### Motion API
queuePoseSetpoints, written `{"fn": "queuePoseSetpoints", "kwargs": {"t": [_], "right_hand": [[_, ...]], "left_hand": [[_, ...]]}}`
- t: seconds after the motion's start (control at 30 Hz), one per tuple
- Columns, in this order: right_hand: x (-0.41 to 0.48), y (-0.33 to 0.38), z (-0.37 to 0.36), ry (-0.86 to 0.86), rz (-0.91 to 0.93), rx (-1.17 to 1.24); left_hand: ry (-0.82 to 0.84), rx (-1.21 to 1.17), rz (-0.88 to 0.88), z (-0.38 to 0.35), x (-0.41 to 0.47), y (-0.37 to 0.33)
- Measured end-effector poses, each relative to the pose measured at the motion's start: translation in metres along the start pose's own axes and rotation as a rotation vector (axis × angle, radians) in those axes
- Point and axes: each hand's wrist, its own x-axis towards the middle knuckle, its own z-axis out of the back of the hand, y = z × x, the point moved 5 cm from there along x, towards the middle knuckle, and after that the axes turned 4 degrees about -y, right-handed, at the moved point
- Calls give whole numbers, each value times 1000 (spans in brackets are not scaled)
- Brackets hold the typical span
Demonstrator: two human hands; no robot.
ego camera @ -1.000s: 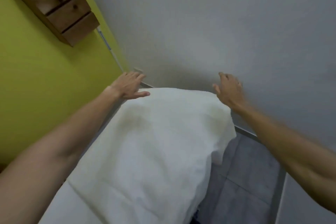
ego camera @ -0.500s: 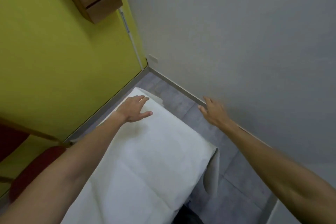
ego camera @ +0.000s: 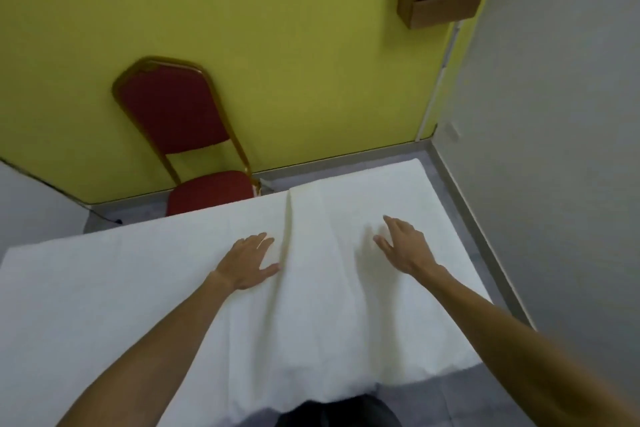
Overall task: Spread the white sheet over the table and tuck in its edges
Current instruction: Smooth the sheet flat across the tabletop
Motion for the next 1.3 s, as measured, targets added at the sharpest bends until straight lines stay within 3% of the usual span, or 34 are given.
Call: {"fn": "queuePoseSetpoints", "kwargs": {"t": [0.2,0.33,0.6,0.77,0.9,1.07,1.3], "right_hand": [[-3,103,-64,78,253,-95],[-20,127,-110,49,297,-158],[25,83,-115,-51,253,-252],[91,52,-104,-44,273,-284],[151,52,-95,-84,303,-265],[170,32,-90,-105,273,-273],[172,-9,-67,-82,271,-305]], "left_hand": [[-38,-137,205,-60,-93,63],[-122,-191,267,-104,-115,63],[-293,-136,308,-153,-101,40],[-377,-128,159,-120,-29,43],[-496,-169,174,-76,61,52],[-457,-195,322,-74,106,53],[-466,-152,344,-71,114,53]]}}
